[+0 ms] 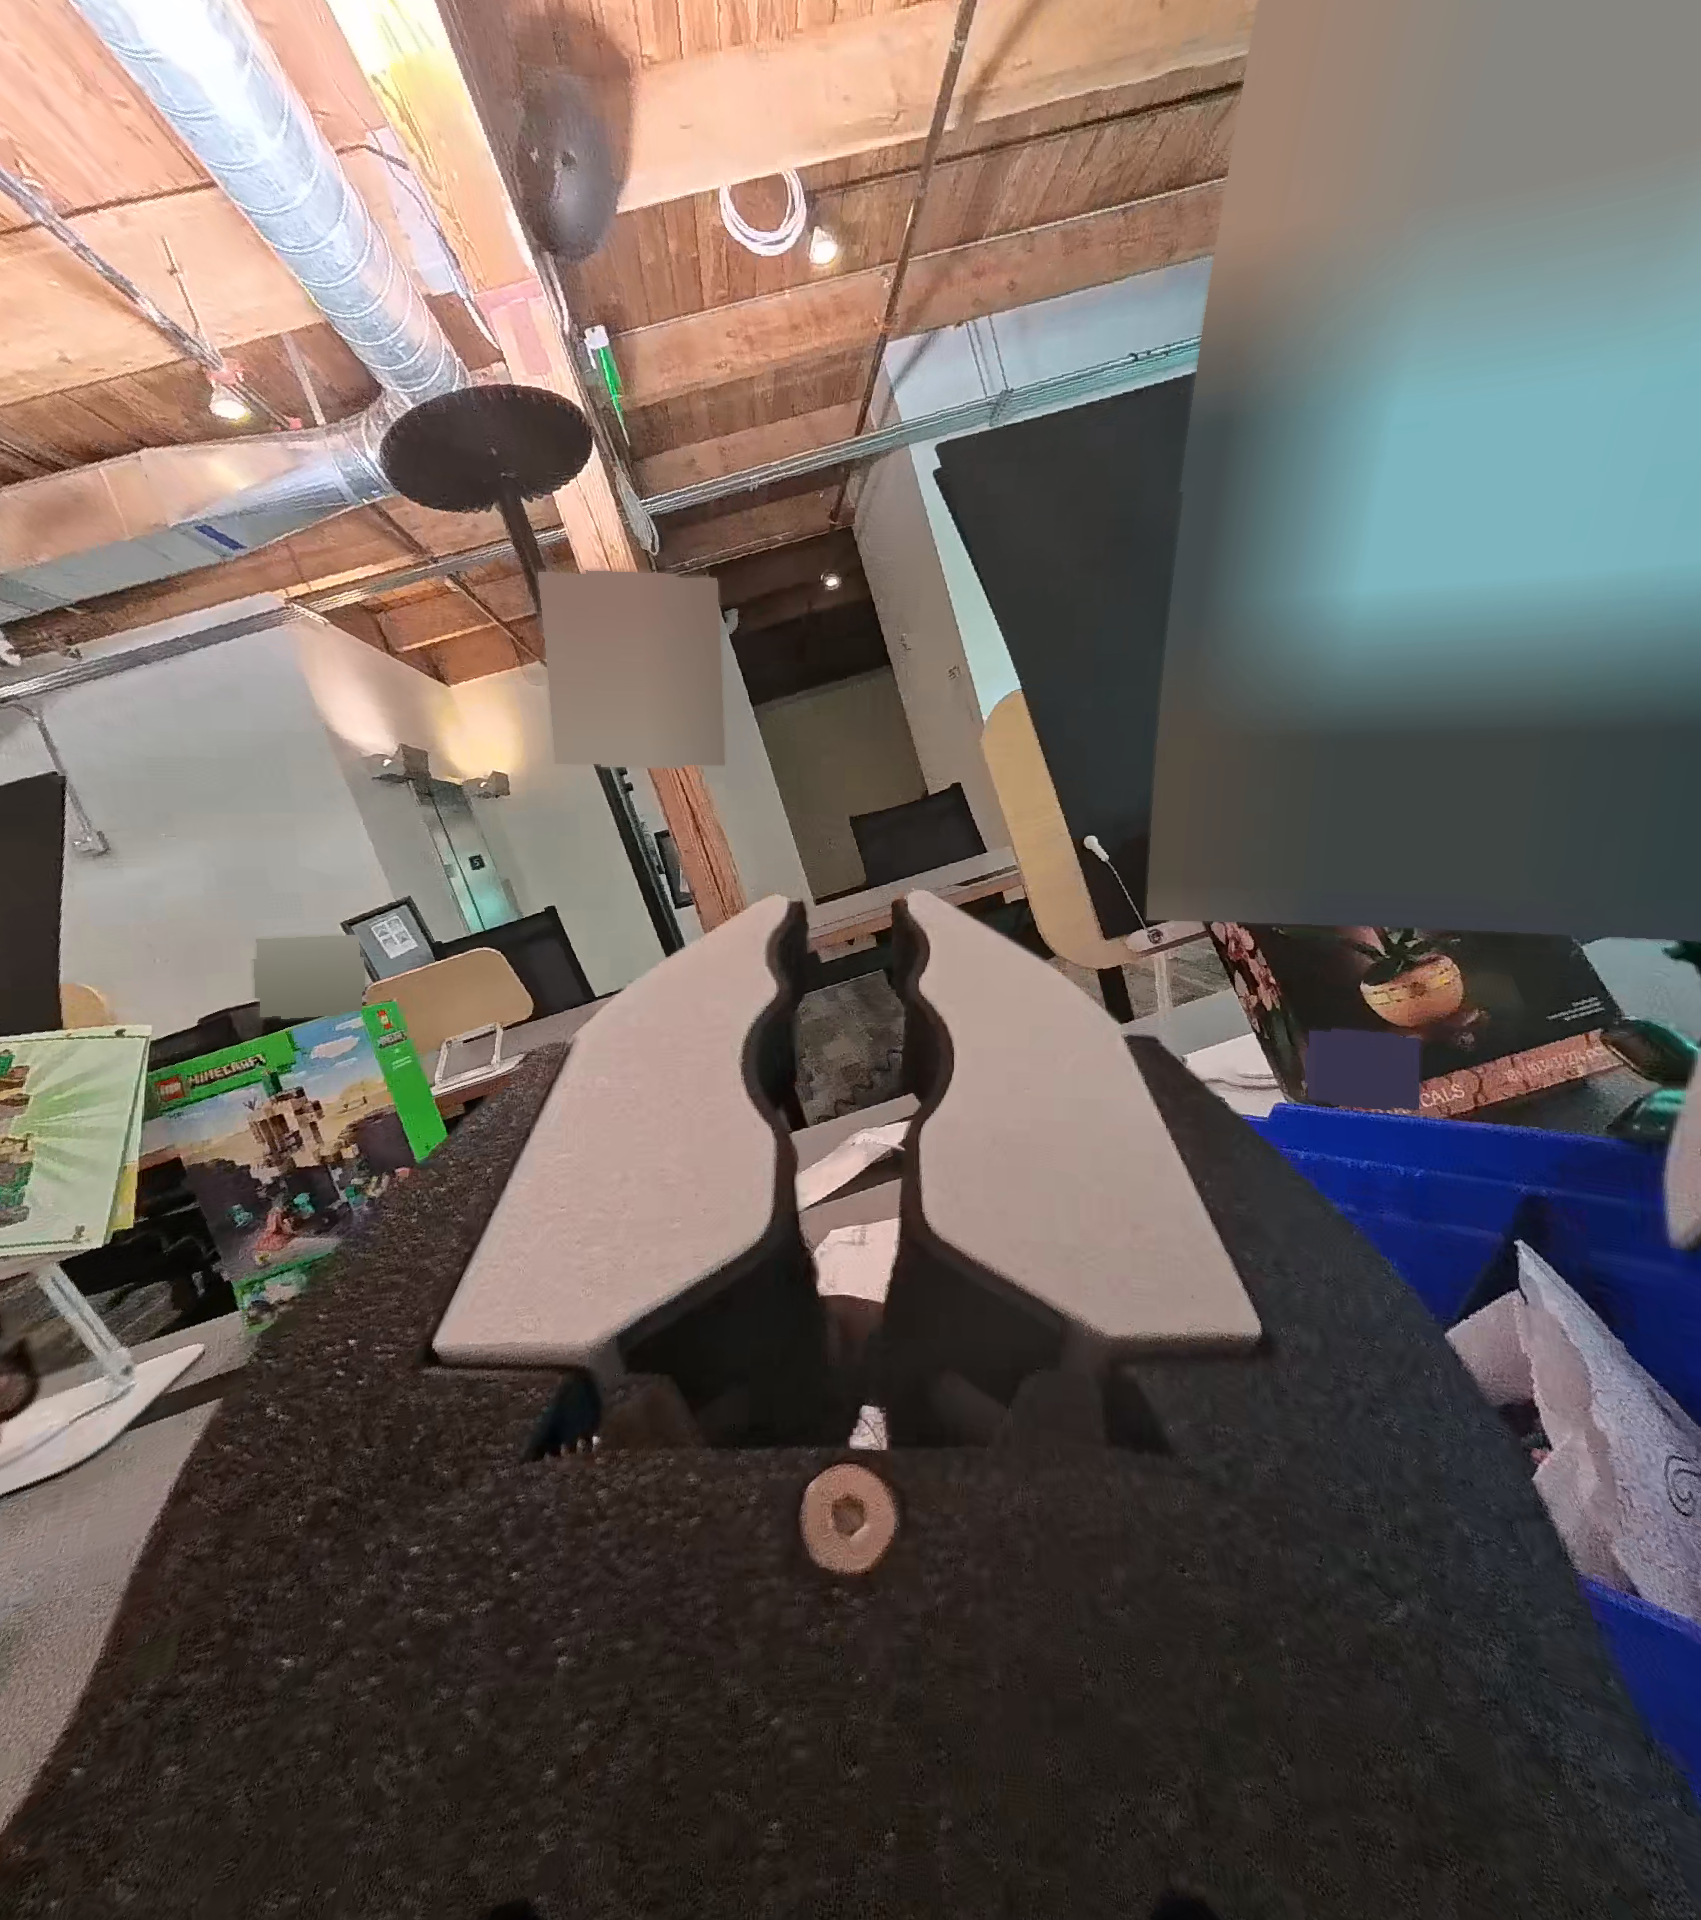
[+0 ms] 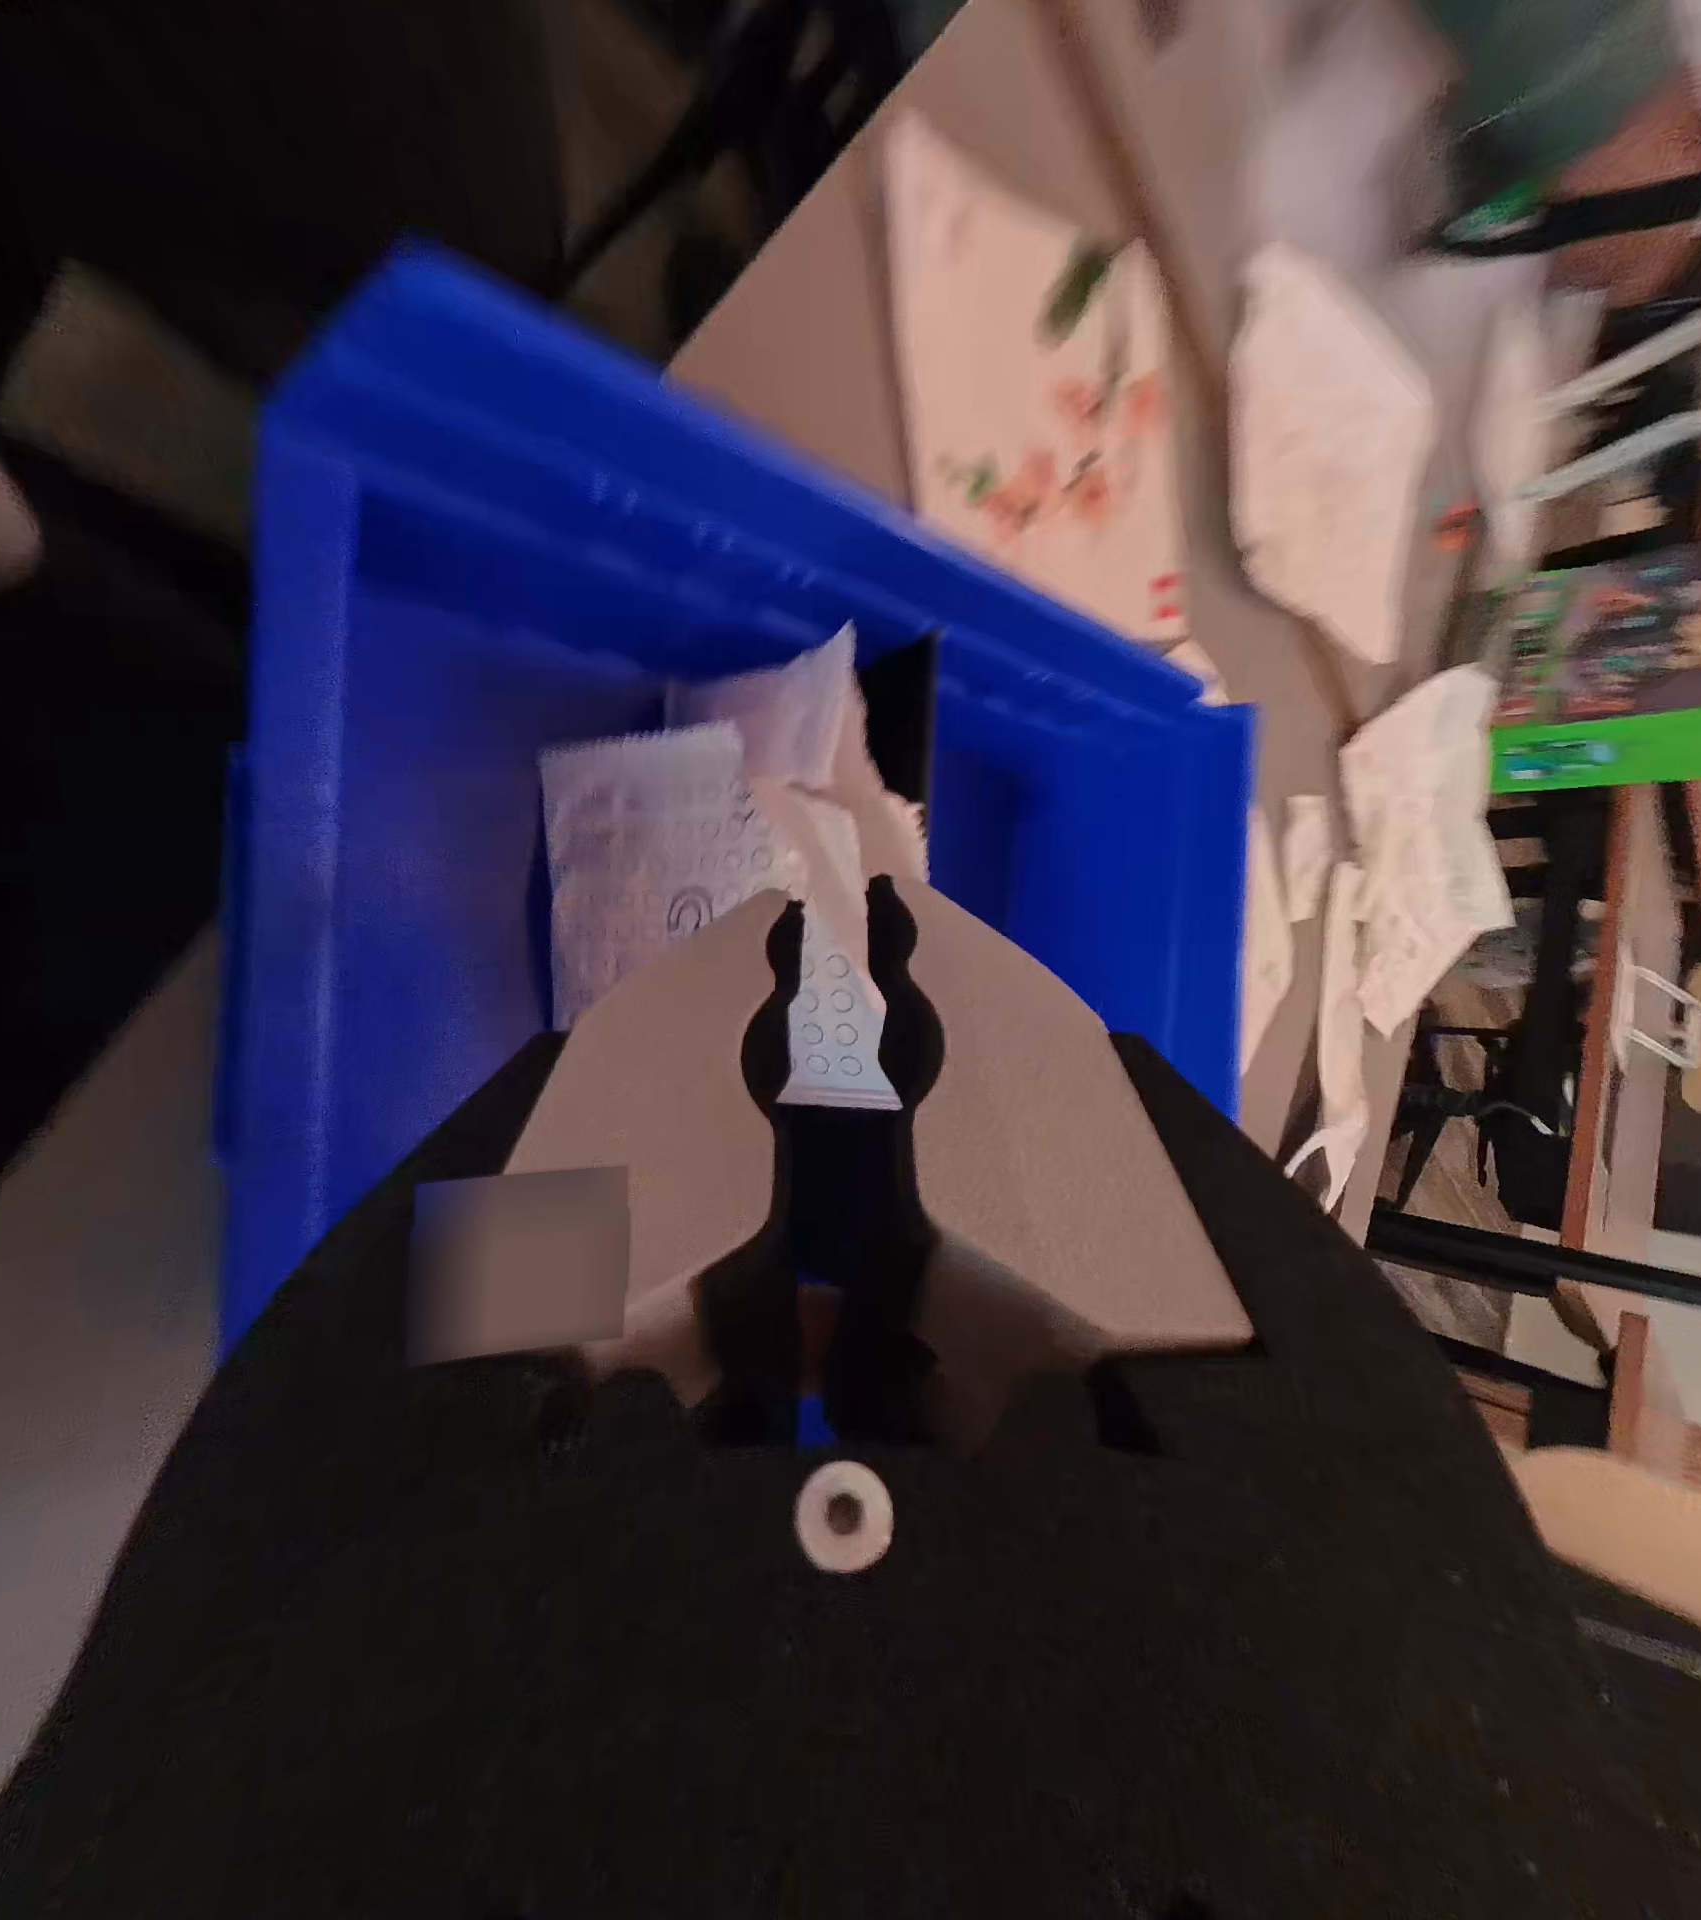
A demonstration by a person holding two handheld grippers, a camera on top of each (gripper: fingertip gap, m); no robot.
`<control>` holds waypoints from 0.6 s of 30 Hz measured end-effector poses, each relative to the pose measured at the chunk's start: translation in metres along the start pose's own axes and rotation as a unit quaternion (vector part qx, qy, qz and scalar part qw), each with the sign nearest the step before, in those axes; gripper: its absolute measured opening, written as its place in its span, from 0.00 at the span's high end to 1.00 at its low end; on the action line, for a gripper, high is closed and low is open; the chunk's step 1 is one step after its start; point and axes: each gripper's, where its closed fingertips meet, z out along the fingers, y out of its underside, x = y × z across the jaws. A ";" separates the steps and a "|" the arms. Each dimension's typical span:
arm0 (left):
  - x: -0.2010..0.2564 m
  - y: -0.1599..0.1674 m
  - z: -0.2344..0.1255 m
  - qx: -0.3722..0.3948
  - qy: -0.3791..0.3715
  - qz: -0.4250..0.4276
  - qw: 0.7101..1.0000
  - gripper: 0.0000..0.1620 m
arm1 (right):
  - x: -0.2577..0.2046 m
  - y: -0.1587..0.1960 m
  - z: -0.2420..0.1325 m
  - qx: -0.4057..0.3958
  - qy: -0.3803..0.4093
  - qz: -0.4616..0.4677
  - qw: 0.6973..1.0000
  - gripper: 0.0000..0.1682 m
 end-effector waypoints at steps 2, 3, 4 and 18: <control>0.000 -0.001 0.000 0.000 -0.004 0.000 1.000 0.90 | 0.009 -0.008 -0.040 0.081 0.089 0.082 0.989 0.95; -0.001 -0.002 -0.001 0.002 -0.006 -0.003 1.000 0.90 | 0.012 -0.006 -0.065 0.124 0.144 0.136 0.972 0.96; -0.002 -0.004 -0.001 0.007 -0.008 -0.007 1.000 0.90 | 0.013 0.002 -0.092 0.167 0.200 0.189 0.947 0.96; 0.172 -0.012 0.061 -0.005 0.331 -0.015 0.944 0.90 | -0.011 0.130 -0.181 0.123 0.355 0.323 0.868 0.78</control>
